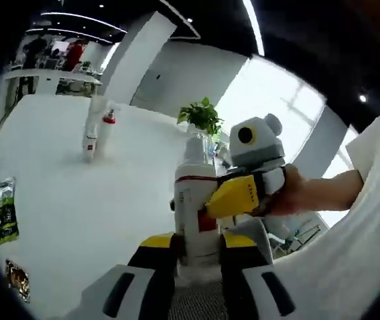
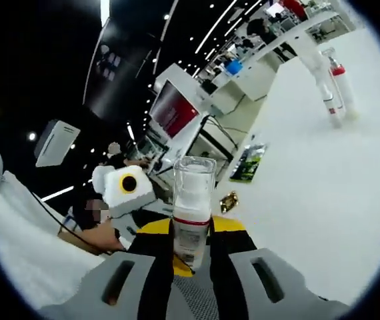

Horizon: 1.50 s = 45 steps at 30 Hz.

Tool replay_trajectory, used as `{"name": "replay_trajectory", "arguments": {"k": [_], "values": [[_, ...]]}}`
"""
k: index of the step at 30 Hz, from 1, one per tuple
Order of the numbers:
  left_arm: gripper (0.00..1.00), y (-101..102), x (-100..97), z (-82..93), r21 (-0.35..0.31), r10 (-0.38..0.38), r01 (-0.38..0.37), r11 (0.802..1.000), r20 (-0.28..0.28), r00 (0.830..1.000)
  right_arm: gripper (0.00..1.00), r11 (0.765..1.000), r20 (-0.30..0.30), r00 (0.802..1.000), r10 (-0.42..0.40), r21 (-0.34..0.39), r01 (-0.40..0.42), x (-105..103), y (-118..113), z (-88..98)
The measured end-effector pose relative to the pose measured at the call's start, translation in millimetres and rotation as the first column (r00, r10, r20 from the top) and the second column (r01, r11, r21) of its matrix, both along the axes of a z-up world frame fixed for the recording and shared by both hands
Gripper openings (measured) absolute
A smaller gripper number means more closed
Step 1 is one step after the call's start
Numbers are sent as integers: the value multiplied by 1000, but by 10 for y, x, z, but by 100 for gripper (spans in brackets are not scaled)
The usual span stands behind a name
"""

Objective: Arrange the skincare products in the storage area until every visible bottle or jar stands upright without overlapping.

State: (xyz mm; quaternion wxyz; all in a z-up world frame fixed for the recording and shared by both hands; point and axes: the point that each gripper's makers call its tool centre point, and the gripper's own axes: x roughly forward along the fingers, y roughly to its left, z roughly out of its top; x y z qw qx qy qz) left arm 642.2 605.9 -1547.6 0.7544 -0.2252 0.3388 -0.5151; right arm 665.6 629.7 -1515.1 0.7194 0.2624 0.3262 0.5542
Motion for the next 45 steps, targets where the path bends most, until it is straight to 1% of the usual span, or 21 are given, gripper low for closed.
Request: {"name": "replay_trajectory", "arguments": {"k": [2,4,5,7,9,11,12,13,15,19,22,25,26,27,29,34,37,39,41,42,45], "values": [[27,-16,-65,77,-89,-42,37,995,-56,998,17,998,12,998,60,29,-60,-65,10,84],[28,-19,-144,145,-174,-100,76,982,-135,986,17,994,29,995,98,42,-100,-116,26,143],[28,-33,-197,184,-219,-136,94,971,-184,974,17,989,50,990,131,64,-134,-165,43,215],[28,-46,-252,264,-280,-186,132,951,-178,966,17,985,58,987,147,87,-152,-199,60,272],[27,-54,-321,322,-311,-228,165,936,-178,957,17,978,46,984,174,107,-178,-244,72,299],[26,-53,-350,338,-326,-245,177,929,-183,952,17,972,50,979,198,119,-202,-276,87,316],[26,-52,-397,365,-353,-271,186,917,-210,939,17,968,40,975,217,123,-220,-297,97,318],[26,-50,-408,365,-359,-279,192,913,-211,937,17,966,34,974,226,125,-229,-303,106,316],[26,-49,-421,346,-363,-287,199,911,-207,935,17,959,45,966,256,116,-260,-331,120,312],[25,-41,-447,345,-366,-299,212,906,-202,933,17,950,27,956,291,112,-293,-332,158,293],[25,-15,-438,366,-370,-299,216,903,-183,937,17,943,18,950,311,117,-311,-321,187,298],[25,20,-338,393,-386,-270,185,904,-180,946,17,938,29,943,332,99,-333,-324,236,275],[26,29,-306,408,-397,-264,173,901,-186,947,17,932,25,936,352,83,-353,-345,259,240],[25,46,-275,440,-408,-266,178,895,-169,949,17,931,35,934,356,72,-357,-333,266,221],[25,76,-264,403,-378,-270,190,906,-170,948,17,933,29,936,350,80,-351,-301,283,250],[24,112,-207,419,-355,-266,198,914,-154,951,18,938,15,943,332,98,-332,-222,293,253],[23,128,-113,351,-298,-239,196,934,-117,964,18,948,43,951,307,80,-309,-149,299,228],[23,136,-14,304,-282,-202,163,946,-118,972,18,961,25,964,266,68,-267,-48,289,182],[22,142,110,227,-246,-137,105,963,-115,984,19,977,19,977,212,29,-213,59,281,116],[22,147,123,208,-241,-131,98,966,-125,983,19,979,13,979,202,11,-202,77,280,90],[22,161,238,114,-191,-64,43,981,-107,992,21,989,37,990,137,-66,-135,191,306,1]]}}
